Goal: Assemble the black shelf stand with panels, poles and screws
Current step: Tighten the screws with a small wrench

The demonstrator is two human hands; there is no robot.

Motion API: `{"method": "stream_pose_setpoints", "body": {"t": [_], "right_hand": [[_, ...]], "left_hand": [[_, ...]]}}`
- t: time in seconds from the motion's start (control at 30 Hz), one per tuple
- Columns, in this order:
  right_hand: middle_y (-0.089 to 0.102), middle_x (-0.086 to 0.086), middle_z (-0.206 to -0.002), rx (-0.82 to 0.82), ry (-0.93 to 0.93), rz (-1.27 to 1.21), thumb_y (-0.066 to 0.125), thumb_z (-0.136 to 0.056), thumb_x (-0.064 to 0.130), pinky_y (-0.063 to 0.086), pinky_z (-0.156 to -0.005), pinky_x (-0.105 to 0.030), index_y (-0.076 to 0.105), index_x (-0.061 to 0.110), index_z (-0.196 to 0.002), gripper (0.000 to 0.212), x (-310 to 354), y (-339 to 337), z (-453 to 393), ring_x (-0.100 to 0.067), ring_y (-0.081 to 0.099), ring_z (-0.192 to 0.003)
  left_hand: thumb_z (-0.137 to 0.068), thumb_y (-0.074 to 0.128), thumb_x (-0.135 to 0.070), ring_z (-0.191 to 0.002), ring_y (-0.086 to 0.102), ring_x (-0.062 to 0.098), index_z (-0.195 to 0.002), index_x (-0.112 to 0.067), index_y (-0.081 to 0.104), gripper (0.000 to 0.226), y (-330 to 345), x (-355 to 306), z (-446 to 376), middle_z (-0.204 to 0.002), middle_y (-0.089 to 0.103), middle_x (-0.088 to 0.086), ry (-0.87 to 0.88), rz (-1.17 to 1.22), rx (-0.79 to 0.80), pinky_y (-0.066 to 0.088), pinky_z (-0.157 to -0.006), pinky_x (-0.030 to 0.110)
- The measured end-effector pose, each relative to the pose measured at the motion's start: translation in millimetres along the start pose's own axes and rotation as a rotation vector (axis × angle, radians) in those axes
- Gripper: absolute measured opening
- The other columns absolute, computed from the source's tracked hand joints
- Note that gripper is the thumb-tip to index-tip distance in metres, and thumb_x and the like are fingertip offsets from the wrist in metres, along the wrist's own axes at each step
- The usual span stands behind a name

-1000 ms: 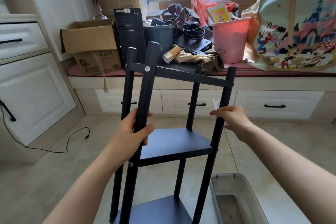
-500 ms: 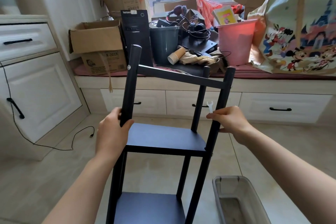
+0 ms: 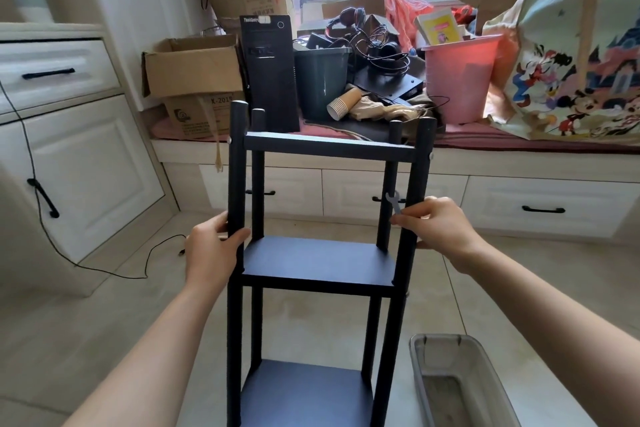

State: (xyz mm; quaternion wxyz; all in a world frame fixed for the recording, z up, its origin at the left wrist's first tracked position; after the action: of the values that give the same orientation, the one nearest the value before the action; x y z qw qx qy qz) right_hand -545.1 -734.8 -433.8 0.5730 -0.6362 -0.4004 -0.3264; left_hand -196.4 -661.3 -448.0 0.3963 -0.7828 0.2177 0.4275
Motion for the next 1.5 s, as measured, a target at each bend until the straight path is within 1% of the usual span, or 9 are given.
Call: {"method": "stream_pose_setpoints", "body": {"t": [0.17, 0.4, 0.7, 0.97, 1.07, 1.17, 1.33, 1.43, 1.5], "right_hand": [[0.060, -0.004, -0.100, 0.001, -0.047, 0.039, 0.077, -0.084, 0.025, 0.059, -0.083, -0.046, 0.076, 0.027, -0.077, 0.008, 6.1, 5.1, 0.5, -0.024, 0.065, -0.092], [0.058, -0.001, -0.093, -0.001, -0.086, 0.064, 0.077, -0.084, 0.020, 0.056, -0.088, -0.045, 0.079, 0.018, -0.084, 0.003, 12.7, 14.2, 1.1, -0.022, 0.063, -0.091], [0.060, -0.007, -0.092, -0.038, -0.193, 0.097, 0.076, -0.085, 0.015, 0.051, -0.081, -0.028, 0.080, 0.015, -0.085, 0.004, 26.2, 14.9, 11.3, -0.023, 0.062, -0.089], [0.067, -0.008, -0.093, 0.018, -0.393, -0.032, 0.076, -0.083, 0.016, 0.051, -0.090, -0.040, 0.082, 0.016, -0.086, 0.006, 77.2, 22.3, 34.6, -0.020, 0.063, -0.094], [0.069, 0.004, -0.087, 0.068, -0.448, -0.059, 0.075, -0.085, 0.013, 0.052, -0.086, -0.029, 0.082, 0.017, -0.088, 0.009, 88.4, 23.2, 43.0, -0.010, 0.065, -0.090], [0.074, 0.010, -0.084, 0.088, -0.485, -0.086, 0.073, -0.087, 0.010, 0.052, -0.084, -0.021, 0.081, 0.014, -0.090, 0.010, 95.9, 21.4, 46.2, -0.005, 0.069, -0.087], [0.077, 0.003, -0.090, 0.126, -0.492, -0.159, 0.071, -0.087, 0.006, 0.056, -0.086, -0.022, 0.079, 0.010, -0.094, 0.011, 101.4, 21.6, 46.6, -0.006, 0.072, -0.090], [0.077, 0.004, -0.092, 0.149, -0.494, -0.177, 0.069, -0.088, 0.004, 0.053, -0.082, -0.014, 0.078, 0.008, -0.096, 0.012, 104.7, 24.3, 47.6, -0.003, 0.071, -0.090], [0.077, 0.004, -0.093, 0.160, -0.509, -0.167, 0.069, -0.089, 0.005, 0.052, -0.083, -0.014, 0.078, 0.008, -0.097, 0.012, 107.9, 26.0, 48.0, -0.002, 0.071, -0.091]], "left_hand": [[-0.090, 0.072, -0.006, -0.077, 0.064, 0.011, -0.113, -0.010, 0.073, 0.023, 2.8, 12.9, -2.8, -0.093, 0.071, 0.002, -0.037, 0.039, -0.007, 0.041, -0.049, 0.005], [-0.089, 0.074, -0.008, -0.094, 0.068, 0.026, -0.099, -0.022, 0.072, 0.018, 1.0, 26.4, -4.1, -0.094, 0.073, 0.001, -0.107, 0.062, 0.000, 0.055, -0.092, 0.046], [-0.088, 0.074, -0.010, -0.090, 0.064, 0.024, -0.101, -0.012, 0.075, 0.013, -6.9, 27.5, -5.2, -0.087, 0.069, -0.002, -0.141, -0.040, -0.027, 0.047, -0.081, 0.034], [-0.092, 0.070, -0.010, -0.096, 0.067, 0.033, -0.107, -0.006, 0.072, 0.016, -14.4, 43.5, -7.5, -0.089, 0.069, 0.006, -0.263, 0.009, -0.070, 0.052, -0.089, 0.041], [-0.096, 0.062, -0.009, -0.095, 0.063, 0.037, -0.107, -0.004, 0.063, 0.013, -9.0, 40.0, -6.3, -0.089, 0.064, 0.009, -0.270, -0.073, -0.016, 0.050, -0.082, 0.040], [-0.094, 0.059, -0.005, -0.107, 0.060, 0.041, -0.124, 0.000, 0.051, 0.032, -1.1, 31.8, -4.5, -0.112, 0.063, 0.020, -0.297, -0.133, 0.034, 0.048, -0.079, 0.041], [-0.096, 0.059, -0.010, -0.140, 0.041, 0.037, -0.157, -0.008, 0.024, 0.070, 18.6, -3.1, 15.5, -0.159, 0.033, 0.014, -0.253, -0.211, 0.197, 0.041, -0.105, 0.040], [-0.097, 0.063, -0.014, -0.142, 0.041, 0.022, -0.153, -0.018, 0.038, 0.062, 40.7, -32.0, 46.5, -0.153, 0.045, 0.001, -0.237, 0.021, 0.416, 0.033, -0.103, 0.025], [-0.097, 0.065, -0.019, -0.134, 0.051, 0.015, -0.144, -0.023, 0.050, 0.050, 56.6, -49.7, 67.5, -0.142, 0.056, -0.007, -0.244, 0.234, 0.570, 0.038, -0.111, 0.029]]}}
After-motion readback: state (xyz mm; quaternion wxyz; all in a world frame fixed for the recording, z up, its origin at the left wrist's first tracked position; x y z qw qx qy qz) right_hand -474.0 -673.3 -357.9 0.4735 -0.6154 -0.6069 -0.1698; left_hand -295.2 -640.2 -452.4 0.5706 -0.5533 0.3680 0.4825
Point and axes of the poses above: each hand's wrist, its own z-axis away from the middle knuckle, its own y-axis out of the palm, x = y × z, the point moved 7 cm from there along -z, towards the middle knuckle
